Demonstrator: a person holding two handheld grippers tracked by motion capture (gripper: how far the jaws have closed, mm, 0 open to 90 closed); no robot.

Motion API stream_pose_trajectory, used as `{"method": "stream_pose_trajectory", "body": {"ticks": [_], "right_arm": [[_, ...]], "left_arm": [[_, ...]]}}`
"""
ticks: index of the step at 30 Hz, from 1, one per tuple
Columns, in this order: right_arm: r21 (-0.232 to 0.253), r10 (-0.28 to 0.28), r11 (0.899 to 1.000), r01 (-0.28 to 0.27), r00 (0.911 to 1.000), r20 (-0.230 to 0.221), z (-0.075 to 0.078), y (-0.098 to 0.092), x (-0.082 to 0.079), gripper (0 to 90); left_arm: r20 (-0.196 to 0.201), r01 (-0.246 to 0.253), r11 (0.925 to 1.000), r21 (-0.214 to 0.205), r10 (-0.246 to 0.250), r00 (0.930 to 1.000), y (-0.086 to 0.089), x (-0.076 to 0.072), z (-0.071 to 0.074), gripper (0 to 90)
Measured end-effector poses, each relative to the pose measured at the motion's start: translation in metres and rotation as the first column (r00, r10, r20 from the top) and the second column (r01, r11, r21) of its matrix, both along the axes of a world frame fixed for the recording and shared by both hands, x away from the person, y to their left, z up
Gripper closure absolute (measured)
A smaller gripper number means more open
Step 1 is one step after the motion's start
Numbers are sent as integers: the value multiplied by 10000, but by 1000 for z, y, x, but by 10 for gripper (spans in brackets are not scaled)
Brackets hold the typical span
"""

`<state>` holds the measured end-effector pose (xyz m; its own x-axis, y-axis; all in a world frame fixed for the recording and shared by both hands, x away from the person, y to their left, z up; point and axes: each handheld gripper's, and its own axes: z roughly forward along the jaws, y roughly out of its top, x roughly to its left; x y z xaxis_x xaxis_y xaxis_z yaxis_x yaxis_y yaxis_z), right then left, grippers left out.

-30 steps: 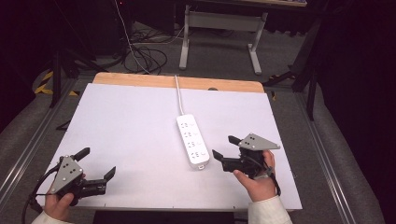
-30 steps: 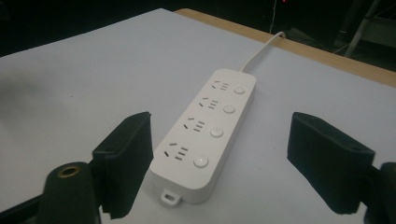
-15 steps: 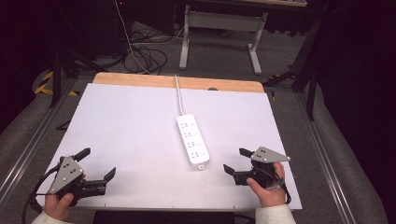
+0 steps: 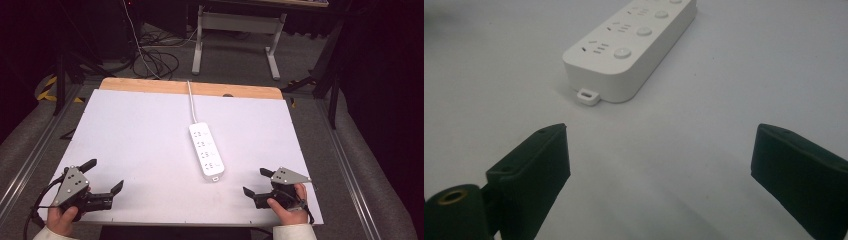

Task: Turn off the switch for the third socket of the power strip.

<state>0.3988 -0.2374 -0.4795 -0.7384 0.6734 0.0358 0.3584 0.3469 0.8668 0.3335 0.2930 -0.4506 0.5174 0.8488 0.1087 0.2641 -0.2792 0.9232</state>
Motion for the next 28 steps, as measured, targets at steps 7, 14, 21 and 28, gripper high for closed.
{"method": "stream_pose_trajectory", "body": {"ticks": [7, 14, 21, 28], "right_arm": [[-208, -172, 9996, 164, 9991, -391, -13, -5, -4, 94], [-241, -292, 9993, 286, 9993, -241, -12, -3, -3, 103], [-225, -646, 9976, 649, 9978, 121, -10, -7, -4, 108], [-268, -1174, 9925, 1191, 9913, 599, -6, -10, -6, 113]], "left_arm": [[-89, 5, 10000, 66, -4, 10000, 2, 0, -1, 3], [-17, 49, 10000, 52, -48, 10000, 1, 1, -2, 3], [161, 32, 9999, 110, -34, 9999, 2, 3, -4, 2], [62, 119, 9997, 205, -121, 9999, 3, 3, -3, 3]]}}
